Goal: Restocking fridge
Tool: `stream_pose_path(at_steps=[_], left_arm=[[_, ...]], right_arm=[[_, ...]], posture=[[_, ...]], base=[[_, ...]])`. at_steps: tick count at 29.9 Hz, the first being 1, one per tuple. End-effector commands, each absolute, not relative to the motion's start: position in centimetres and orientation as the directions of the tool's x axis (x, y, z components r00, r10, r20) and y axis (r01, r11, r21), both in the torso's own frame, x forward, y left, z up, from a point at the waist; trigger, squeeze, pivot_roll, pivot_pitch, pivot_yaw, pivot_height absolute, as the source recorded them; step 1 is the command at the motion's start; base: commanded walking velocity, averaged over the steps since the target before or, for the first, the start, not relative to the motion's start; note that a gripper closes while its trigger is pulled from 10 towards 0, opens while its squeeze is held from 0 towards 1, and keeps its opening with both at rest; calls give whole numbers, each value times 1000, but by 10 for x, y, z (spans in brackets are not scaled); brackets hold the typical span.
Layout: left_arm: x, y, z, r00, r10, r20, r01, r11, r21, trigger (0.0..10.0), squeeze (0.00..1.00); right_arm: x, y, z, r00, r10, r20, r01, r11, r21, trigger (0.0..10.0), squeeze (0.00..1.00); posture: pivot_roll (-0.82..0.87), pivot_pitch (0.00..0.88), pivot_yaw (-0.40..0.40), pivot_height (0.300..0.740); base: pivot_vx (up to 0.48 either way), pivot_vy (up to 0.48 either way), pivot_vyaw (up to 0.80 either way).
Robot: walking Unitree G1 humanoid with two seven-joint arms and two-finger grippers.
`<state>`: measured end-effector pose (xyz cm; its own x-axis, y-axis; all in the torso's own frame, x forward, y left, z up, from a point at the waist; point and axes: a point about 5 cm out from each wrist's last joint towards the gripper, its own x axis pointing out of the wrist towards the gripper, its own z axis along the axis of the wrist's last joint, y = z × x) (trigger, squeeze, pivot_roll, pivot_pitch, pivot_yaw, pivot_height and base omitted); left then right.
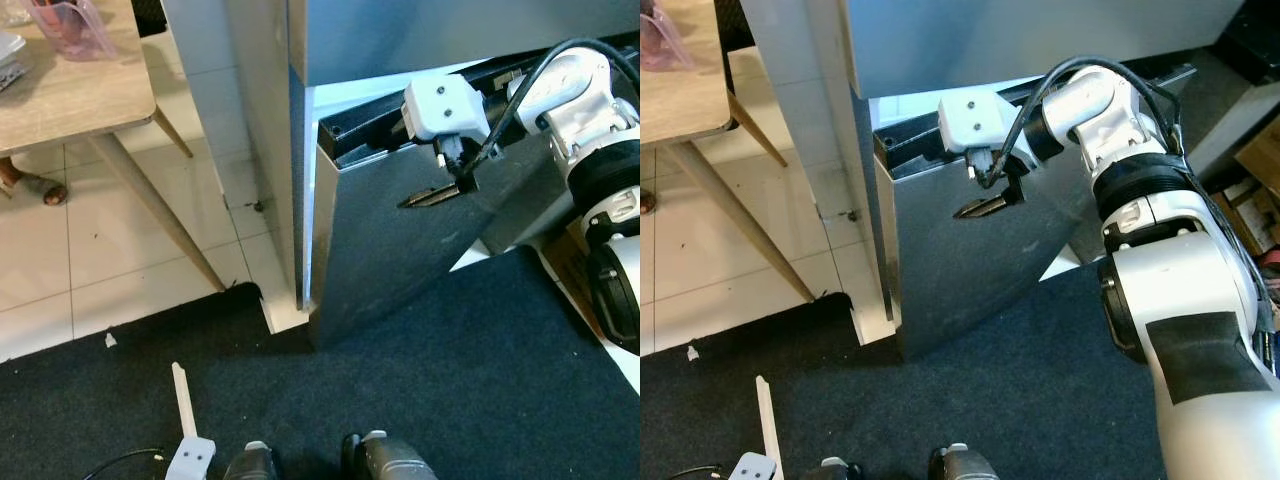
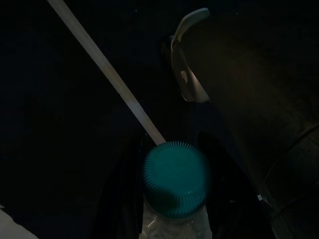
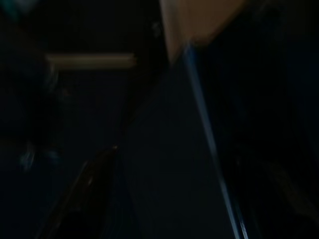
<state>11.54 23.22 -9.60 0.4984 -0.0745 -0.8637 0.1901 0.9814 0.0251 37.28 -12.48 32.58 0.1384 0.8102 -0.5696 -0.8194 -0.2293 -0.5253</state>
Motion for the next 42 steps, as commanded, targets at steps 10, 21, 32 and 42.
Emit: stream_pose_path(at_steps=[10,21,32,42], left_arm=[[112,216,-101,470,-131,-873,226,974,-24,10000,0],[111,213,-102,465,-134,-875,223,974,-30,10000,0],[117,224,-98,485,-97,-869,196,981,0,10000,0],[118,261,-88,474,3,-881,223,967,123,10000,0]], right_arm=[[326,-93,367,-315,936,-159,-837,-352,-419,10000,0],[301,-115,359,-463,884,71,-840,-411,-355,4431,0],[264,-128,279,-424,885,191,-906,-415,-88,0,0],[261,-165,134,-30,993,-113,-948,8,317,0,0]], posture=[[-26,237,-82,740],[-26,233,-81,740],[-28,213,-70,740],[-18,209,-56,740]], base=[[0,0,0],[0,0,0],[0,0,0],[0,0,0]])
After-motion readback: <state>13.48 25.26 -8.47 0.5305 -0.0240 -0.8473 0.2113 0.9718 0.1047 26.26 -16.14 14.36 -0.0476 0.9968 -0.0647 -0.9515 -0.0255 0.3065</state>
